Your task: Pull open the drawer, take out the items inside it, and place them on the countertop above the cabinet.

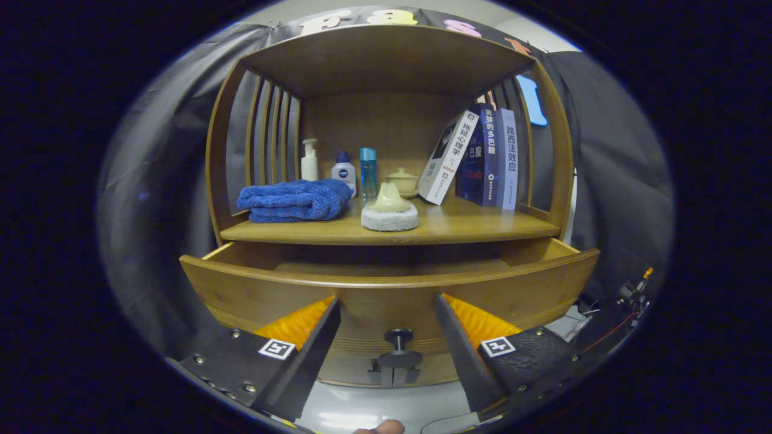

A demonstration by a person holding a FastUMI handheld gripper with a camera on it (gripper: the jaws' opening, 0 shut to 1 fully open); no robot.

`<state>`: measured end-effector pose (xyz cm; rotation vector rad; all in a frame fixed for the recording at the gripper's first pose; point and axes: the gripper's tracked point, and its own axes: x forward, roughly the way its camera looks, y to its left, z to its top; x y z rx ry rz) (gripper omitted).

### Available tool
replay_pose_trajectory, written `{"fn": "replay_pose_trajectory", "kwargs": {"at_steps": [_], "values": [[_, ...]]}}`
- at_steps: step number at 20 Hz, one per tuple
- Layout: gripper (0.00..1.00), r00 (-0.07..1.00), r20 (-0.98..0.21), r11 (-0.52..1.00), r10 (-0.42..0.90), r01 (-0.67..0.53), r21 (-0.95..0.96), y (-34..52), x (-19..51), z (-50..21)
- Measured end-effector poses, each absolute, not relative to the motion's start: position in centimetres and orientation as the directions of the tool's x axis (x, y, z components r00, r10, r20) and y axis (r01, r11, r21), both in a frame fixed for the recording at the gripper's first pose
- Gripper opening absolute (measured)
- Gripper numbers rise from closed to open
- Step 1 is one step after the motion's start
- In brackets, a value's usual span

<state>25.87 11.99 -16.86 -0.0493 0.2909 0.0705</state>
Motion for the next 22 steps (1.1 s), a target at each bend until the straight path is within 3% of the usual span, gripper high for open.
{"fn": "replay_pose_trajectory", "kwargs": {"at_steps": [22], "values": [[0.96,0.954,-0.293,0.997,0.067,-0.076,-0.019,12.5,33.1,-17.6]]}}
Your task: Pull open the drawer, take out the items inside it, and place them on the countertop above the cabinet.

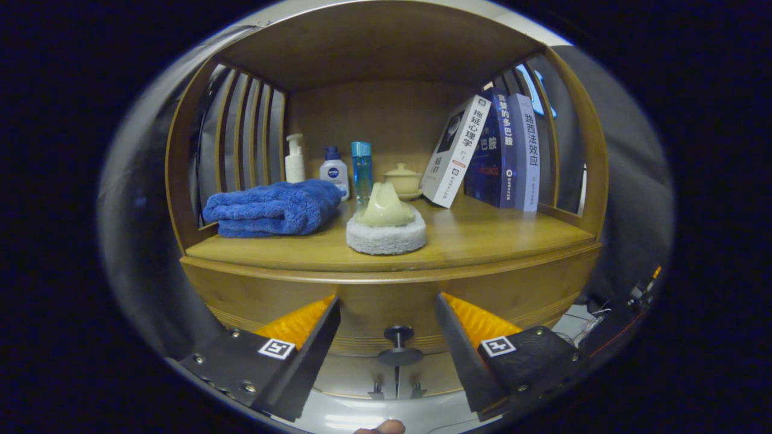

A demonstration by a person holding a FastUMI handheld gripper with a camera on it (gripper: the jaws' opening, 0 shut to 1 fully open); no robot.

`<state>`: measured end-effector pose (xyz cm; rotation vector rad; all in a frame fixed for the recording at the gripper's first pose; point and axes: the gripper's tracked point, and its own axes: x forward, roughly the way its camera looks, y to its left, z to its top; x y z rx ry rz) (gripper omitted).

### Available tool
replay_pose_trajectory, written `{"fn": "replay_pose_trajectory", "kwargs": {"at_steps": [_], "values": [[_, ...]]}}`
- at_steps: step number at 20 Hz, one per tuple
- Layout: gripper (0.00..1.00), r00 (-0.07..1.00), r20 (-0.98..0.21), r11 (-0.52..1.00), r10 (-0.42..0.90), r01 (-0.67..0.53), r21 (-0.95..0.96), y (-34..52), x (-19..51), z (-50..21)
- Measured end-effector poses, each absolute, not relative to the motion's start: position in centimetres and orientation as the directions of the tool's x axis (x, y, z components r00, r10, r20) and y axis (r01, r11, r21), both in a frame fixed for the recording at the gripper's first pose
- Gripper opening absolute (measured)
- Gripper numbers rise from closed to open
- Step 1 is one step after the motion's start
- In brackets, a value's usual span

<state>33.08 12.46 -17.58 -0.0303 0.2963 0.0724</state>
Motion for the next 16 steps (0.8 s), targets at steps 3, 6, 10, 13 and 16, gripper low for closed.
{"fn": "replay_pose_trajectory", "kwargs": {"at_steps": [3,6,10,13,16], "values": [[0.96,0.954,-0.293,0.997,0.068,-0.078,-0.022,12.5,33.0,-17.6],[0.96,0.95,-0.307,0.996,0.064,-0.079,-0.036,12.6,32.8,-17.6],[0.96,0.945,-0.319,0.993,0.074,-0.1,-0.065,12.7,31.6,-16.6],[0.96,0.956,-0.283,0.994,0.073,-0.094,-0.064,12.6,29.8,-14.2],[0.96,0.967,-0.246,0.993,0.064,-0.087,-0.085,12.0,27.5,-11.3]]}}
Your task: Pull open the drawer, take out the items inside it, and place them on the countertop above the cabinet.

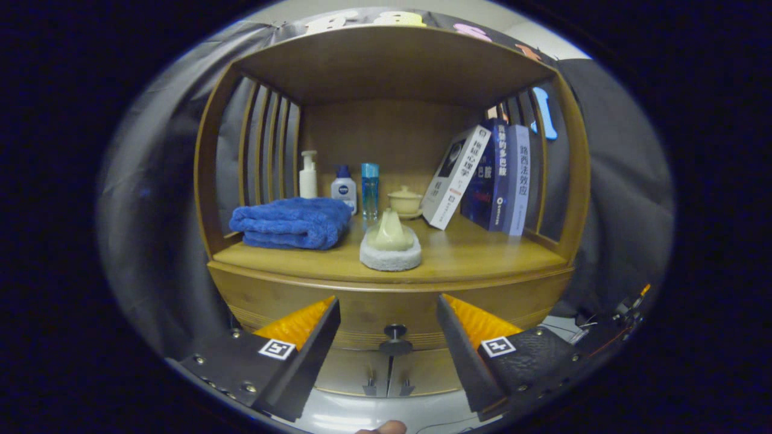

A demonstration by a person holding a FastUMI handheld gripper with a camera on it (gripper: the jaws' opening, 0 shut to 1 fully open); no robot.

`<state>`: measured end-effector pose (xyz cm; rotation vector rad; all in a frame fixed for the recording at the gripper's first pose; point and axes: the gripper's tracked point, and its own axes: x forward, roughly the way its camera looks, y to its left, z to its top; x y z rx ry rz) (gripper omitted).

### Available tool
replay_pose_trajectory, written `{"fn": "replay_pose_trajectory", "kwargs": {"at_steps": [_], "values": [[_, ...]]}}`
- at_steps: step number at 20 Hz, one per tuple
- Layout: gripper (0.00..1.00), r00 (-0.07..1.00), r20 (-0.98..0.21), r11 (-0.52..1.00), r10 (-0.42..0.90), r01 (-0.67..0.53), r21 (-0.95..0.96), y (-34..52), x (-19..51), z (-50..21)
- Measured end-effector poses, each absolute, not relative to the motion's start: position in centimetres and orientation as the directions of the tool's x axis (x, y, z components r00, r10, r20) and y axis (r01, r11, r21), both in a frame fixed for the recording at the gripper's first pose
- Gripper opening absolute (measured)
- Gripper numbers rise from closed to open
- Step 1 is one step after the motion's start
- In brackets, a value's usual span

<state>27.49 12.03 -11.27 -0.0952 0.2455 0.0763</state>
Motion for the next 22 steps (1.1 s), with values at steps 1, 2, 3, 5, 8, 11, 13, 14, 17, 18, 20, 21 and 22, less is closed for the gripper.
{"fn": "replay_pose_trajectory", "kwargs": {"at_steps": [1,2,3,5,8,11,13,14,17,18,20,21,22], "values": [[0.96,0.971,-0.231,0.992,0.064,-0.087,-0.09,11.9,26.8,-10.2],[0.96,0.975,-0.21,0.992,0.066,-0.087,-0.093,12.0,26.0,-9.1],[0.96,0.981,-0.187,0.992,0.062,-0.08,-0.096,11.9,25.2,-7.7],[0.96,0.987,-0.152,0.992,0.055,-0.071,-0.105,11.5,23.7,-5.3],[0.96,0.991,-0.127,0.989,0.041,-0.058,-0.133,10.7,21.6,-2.8],[0.96,0.993,-0.109,0.99,0.036,-0.05,-0.131,10.1,19.8,-0.8],[0.96,0.996,-0.081,0.992,0.041,-0.05,-0.112,9.8,18.6,0.7],[0.96,0.997,-0.069,0.994,0.046,-0.052,-0.098,9.7,18.0,1.2],[0.96,0.998,-0.051,0.996,0.041,-0.044,-0.075,9.1,16.0,2.6],[0.96,0.998,-0.043,0.996,0.04,-0.043,-0.073,8.9,15.4,2.9],[0.96,0.999,-0.031,0.996,0.041,-0.043,-0.072,8.9,14.4,3.5],[0.96,0.999,-0.02,0.996,0.039,-0.04,-0.077,8.8,13.8,3.8],[0.96,0.999,-0.015,0.996,0.036,-0.037,-0.084,8.7,13.4,3.9]]}}
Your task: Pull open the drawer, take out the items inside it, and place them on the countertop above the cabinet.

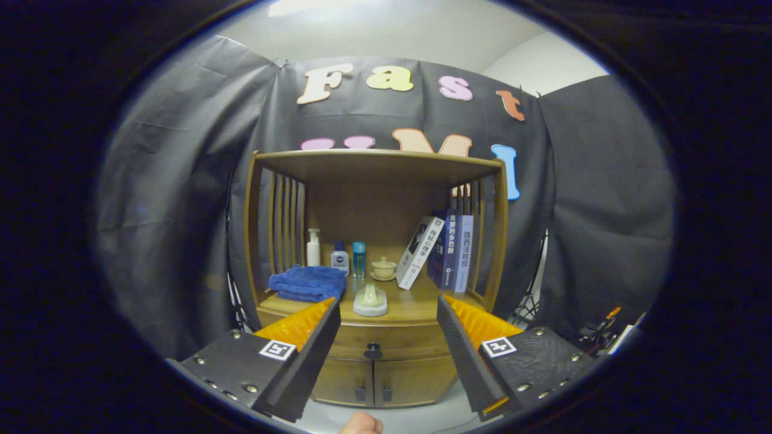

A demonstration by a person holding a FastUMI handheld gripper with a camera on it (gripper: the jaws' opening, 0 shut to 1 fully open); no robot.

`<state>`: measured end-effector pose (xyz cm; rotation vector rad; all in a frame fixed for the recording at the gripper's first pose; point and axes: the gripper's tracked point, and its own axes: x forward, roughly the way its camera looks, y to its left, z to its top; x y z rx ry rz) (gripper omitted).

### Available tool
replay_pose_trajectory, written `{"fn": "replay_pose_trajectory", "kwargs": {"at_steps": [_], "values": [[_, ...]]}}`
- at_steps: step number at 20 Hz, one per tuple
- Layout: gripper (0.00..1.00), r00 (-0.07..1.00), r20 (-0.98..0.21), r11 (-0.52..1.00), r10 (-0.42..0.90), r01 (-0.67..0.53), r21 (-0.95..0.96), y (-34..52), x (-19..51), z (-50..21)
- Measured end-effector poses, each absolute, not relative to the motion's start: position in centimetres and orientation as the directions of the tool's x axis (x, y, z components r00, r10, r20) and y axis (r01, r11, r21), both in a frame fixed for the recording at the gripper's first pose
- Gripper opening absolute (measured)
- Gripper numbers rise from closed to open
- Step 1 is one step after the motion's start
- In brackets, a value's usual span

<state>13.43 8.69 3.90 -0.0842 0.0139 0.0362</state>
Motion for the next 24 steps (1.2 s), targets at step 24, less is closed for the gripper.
{"fn": "replay_pose_trajectory", "kwargs": {"at_steps": [24], "values": [[0.96,1.0,0.019,0.998,0.016,-0.015,-0.069,7.1,11.5,3.7]]}}
